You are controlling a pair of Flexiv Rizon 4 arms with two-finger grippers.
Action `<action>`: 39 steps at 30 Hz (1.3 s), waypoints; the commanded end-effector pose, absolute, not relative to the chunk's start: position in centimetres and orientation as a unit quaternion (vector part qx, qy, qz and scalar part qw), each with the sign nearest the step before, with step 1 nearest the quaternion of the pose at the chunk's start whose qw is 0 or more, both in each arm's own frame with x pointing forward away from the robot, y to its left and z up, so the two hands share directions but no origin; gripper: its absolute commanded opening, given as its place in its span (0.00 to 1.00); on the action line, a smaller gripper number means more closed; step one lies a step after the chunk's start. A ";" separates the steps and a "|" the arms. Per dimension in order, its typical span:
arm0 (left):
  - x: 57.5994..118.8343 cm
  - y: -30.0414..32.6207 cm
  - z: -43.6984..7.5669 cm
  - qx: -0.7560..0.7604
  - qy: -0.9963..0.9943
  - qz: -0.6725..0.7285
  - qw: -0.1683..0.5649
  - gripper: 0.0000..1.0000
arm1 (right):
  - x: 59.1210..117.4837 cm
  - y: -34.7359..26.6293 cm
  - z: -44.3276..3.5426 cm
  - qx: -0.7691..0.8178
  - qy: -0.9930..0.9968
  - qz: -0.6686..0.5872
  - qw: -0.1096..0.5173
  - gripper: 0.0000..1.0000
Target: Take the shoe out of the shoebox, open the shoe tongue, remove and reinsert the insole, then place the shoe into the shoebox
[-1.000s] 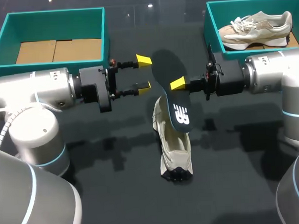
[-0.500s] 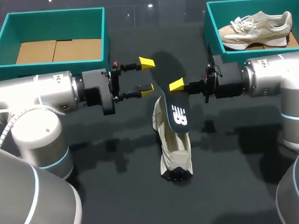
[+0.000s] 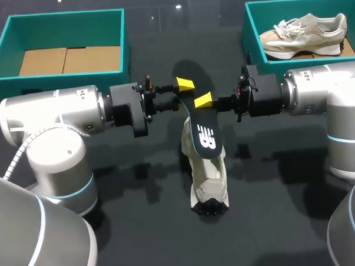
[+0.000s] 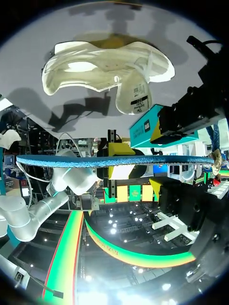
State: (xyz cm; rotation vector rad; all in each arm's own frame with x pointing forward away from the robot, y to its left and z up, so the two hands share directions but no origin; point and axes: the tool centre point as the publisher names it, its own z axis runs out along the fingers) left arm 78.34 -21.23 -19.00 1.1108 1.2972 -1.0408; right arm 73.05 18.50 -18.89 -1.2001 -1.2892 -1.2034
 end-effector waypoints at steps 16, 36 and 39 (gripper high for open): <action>78.3 -22.0 -19.2 0.469 0.538 -0.443 0.543 0.30 | 73.5 19.5 -19.4 -0.483 -0.530 -0.510 0.476 0.00; 78.0 -22.2 -19.7 0.479 0.537 -0.436 0.542 0.00 | 73.2 19.5 -19.4 -0.483 -0.527 -0.509 0.479 0.34; 77.9 -22.0 -19.5 0.479 0.537 -0.435 0.541 0.00 | 73.1 18.8 -19.4 -0.481 -0.530 -0.515 0.472 1.00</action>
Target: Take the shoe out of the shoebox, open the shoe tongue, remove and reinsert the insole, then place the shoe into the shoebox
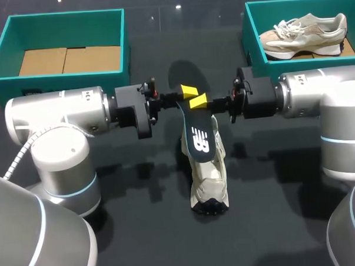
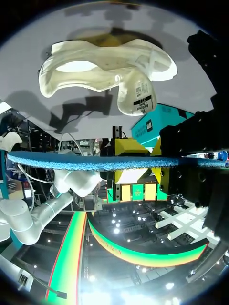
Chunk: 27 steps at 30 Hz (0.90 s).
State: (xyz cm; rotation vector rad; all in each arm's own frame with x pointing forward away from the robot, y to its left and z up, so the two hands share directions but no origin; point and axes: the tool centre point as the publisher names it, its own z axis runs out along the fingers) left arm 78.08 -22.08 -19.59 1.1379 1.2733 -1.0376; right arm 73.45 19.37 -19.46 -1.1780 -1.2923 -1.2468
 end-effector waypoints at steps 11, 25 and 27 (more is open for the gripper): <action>76.7 -19.6 -19.0 0.481 0.552 -0.429 0.529 0.00 | 72.3 13.9 -19.4 -0.467 -0.605 -0.491 0.417 1.00; 74.3 -17.5 -18.8 0.478 0.566 -0.445 0.503 0.00 | 71.5 13.0 -18.8 -0.440 -0.663 -0.490 0.357 1.00; 73.8 -17.1 -18.6 0.481 0.566 -0.445 0.500 0.00 | 70.9 12.3 -18.3 -0.423 -0.697 -0.484 0.316 1.00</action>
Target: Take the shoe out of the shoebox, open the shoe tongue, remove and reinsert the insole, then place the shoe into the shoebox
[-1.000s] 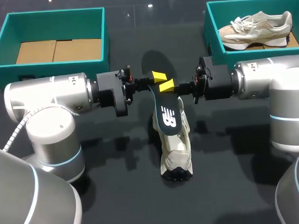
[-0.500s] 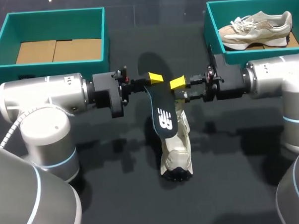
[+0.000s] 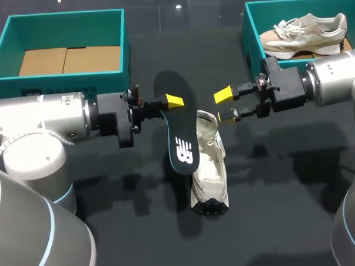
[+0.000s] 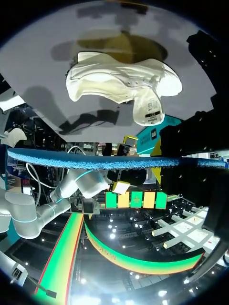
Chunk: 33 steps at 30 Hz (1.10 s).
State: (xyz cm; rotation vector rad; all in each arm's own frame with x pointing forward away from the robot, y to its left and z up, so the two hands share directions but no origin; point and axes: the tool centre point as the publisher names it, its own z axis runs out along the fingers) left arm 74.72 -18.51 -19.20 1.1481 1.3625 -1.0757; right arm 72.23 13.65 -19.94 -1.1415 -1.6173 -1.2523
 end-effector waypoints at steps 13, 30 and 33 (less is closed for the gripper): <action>72.3 -16.2 -18.4 0.495 0.571 -0.454 0.472 0.00 | 70.1 11.8 -17.9 -0.379 -0.759 -0.465 0.253 1.00; 65.7 -16.2 -17.3 0.478 0.595 -0.468 0.445 0.00 | 65.9 8.6 -20.0 -0.281 -0.870 -0.368 0.167 1.00; 65.7 -16.2 -17.3 0.478 0.595 -0.468 0.445 0.00 | 65.9 8.6 -20.0 -0.281 -0.870 -0.368 0.167 1.00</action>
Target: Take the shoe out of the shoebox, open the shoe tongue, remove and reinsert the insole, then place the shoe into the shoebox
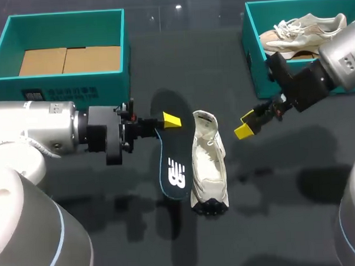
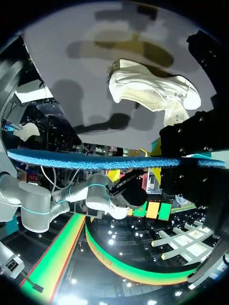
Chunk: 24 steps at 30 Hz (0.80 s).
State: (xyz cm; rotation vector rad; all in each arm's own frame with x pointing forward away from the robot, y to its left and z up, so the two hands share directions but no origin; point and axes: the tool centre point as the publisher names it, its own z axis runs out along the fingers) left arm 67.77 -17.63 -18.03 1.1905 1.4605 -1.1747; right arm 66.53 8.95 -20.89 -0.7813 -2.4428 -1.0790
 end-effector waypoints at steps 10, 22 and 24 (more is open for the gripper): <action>65.4 -16.8 -17.3 0.476 0.596 -0.476 0.438 0.00 | 65.9 8.6 -20.0 -0.281 -0.870 -0.368 0.167 1.00; 62.4 -18.0 -17.9 0.442 0.599 -0.582 0.328 0.00 | 63.5 7.9 -23.7 -0.187 -0.937 -0.292 0.051 1.00; 62.2 -18.3 -18.2 0.443 0.604 -0.581 0.317 0.00 | 63.2 7.9 -24.4 -0.174 -0.938 -0.296 0.049 1.00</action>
